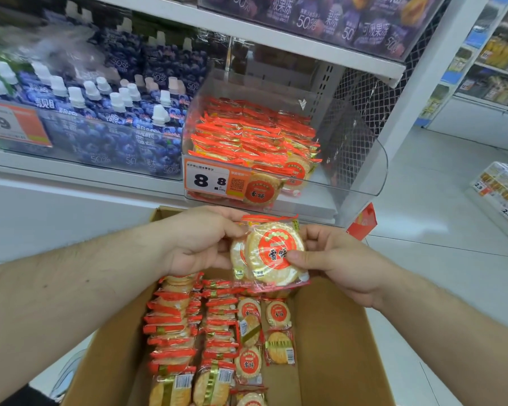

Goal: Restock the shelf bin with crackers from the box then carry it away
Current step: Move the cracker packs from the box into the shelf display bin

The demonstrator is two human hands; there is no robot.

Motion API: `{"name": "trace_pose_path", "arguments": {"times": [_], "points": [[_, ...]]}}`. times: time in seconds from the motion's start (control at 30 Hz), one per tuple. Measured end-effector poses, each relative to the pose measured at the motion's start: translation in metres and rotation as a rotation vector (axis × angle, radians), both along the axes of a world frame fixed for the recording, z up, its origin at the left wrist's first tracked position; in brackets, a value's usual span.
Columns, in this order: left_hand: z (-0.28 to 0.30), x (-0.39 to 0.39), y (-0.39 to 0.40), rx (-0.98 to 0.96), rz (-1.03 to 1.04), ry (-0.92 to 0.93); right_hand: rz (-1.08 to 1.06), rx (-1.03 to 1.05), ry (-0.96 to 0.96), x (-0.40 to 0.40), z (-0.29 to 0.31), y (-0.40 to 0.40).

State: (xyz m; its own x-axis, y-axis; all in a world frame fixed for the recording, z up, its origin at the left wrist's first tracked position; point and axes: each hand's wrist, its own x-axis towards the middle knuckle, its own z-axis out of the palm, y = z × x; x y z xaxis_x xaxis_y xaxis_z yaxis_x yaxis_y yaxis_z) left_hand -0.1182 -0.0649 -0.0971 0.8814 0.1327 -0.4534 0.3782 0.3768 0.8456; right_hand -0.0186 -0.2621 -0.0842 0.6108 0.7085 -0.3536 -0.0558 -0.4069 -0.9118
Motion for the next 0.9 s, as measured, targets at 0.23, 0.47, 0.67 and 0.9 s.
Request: {"name": "trace_pose_path", "arguments": {"times": [0.23, 0.47, 0.67, 0.9], "points": [[0.011, -0.001, -0.005, -0.056, -0.009, -0.003, 0.006, -0.009, -0.001, -0.007, -0.007, 0.010], [0.009, -0.006, -0.011, 0.440, -0.107, -0.151, -0.016, -0.052, -0.044, -0.015, -0.001, 0.012], [0.010, -0.007, -0.015, 0.978, -0.236, -0.371, 0.002, -0.188, -0.598, -0.011, 0.016, 0.013], [0.011, -0.003, -0.022, 1.132, -0.151, -0.589, 0.168, -0.157, -0.935, -0.013, 0.018, 0.010]]}}
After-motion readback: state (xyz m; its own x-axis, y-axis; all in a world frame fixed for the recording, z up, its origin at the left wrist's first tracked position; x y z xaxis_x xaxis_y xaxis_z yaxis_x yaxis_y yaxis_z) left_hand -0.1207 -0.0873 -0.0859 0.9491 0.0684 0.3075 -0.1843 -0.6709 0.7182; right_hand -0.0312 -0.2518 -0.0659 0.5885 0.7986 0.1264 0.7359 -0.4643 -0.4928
